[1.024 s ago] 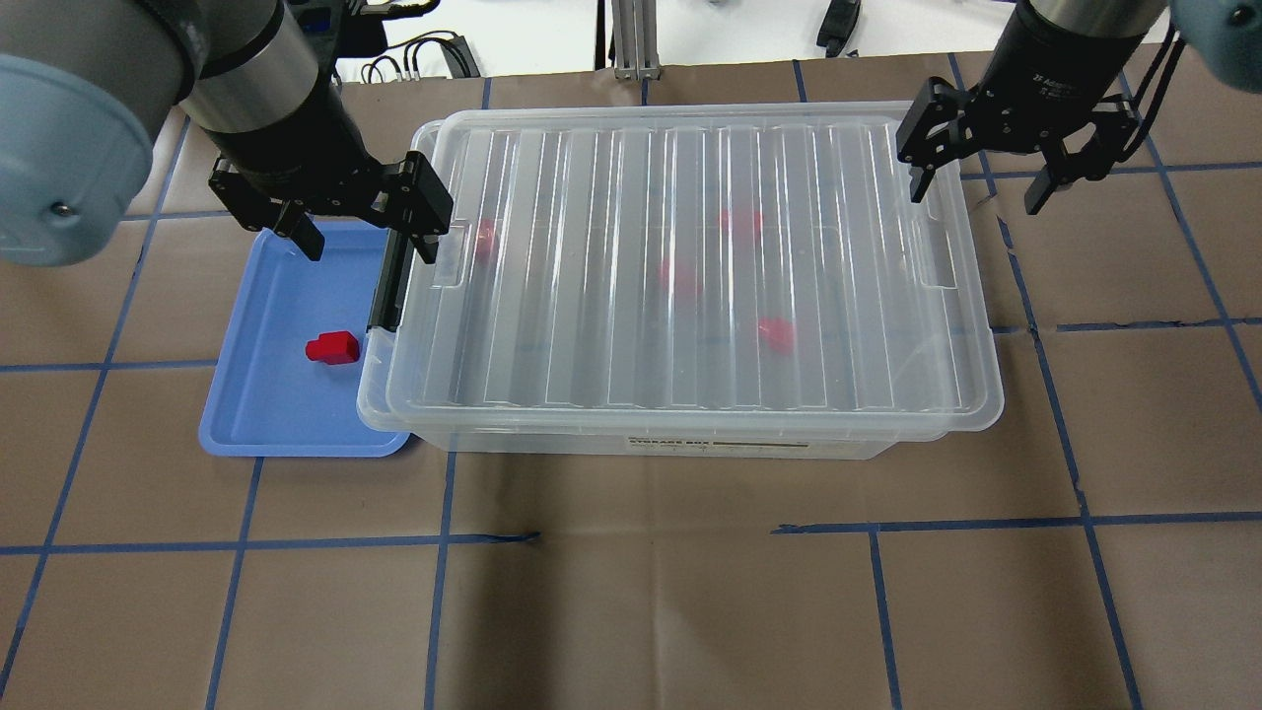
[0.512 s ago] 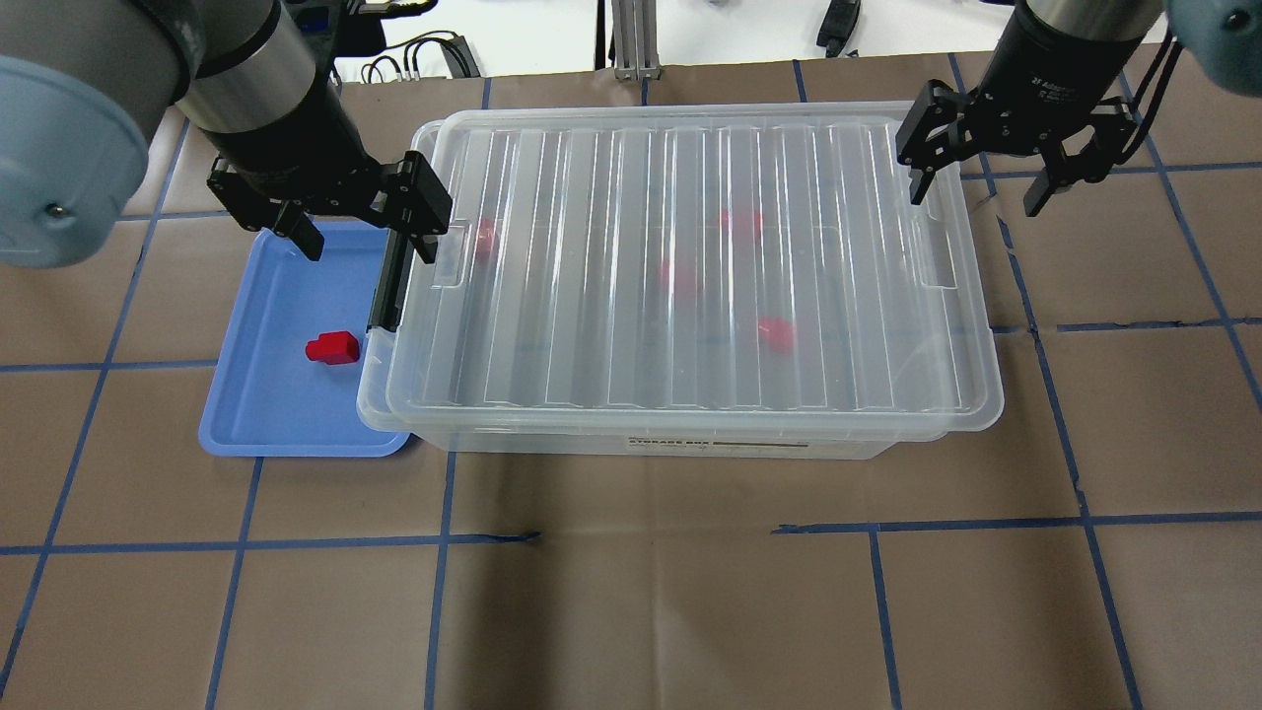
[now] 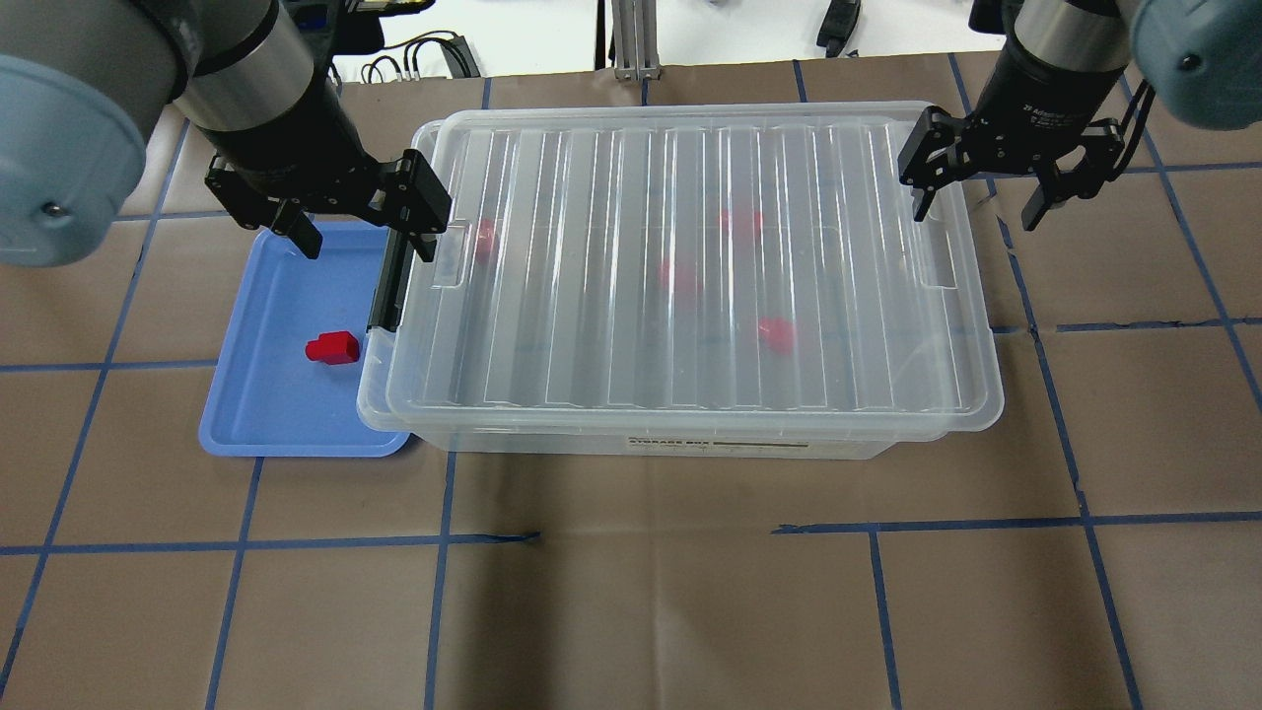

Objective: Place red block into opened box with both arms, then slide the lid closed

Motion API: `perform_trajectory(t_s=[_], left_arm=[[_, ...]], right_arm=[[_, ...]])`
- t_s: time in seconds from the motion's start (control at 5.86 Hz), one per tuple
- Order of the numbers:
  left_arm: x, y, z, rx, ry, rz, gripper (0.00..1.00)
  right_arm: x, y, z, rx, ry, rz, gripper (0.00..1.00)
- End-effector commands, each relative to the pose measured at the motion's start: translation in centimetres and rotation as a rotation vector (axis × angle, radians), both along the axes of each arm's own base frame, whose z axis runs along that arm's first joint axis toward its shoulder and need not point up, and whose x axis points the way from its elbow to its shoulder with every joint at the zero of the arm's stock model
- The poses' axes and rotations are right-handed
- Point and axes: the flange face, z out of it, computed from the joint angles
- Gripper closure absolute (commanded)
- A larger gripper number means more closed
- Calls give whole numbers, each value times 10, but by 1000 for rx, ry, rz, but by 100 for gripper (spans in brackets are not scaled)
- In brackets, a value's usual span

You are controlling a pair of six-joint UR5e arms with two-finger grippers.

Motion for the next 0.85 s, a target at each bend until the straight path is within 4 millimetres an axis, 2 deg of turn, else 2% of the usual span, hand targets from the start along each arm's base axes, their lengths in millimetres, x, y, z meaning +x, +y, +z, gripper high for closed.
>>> perform_trajectory(t_s=[0.0,0.17,0.68], left_arm=[[-1,0,0,1,8,0,2],[-1,0,0,1,6,0,2],[-1,0,-1,1,6,-3,2]], right_arm=[[-38,-6,-40,-9,40,34,0],[-51,-6,-50,-26,45,41,0],[-51,4,-84,-19,26,64,0]])
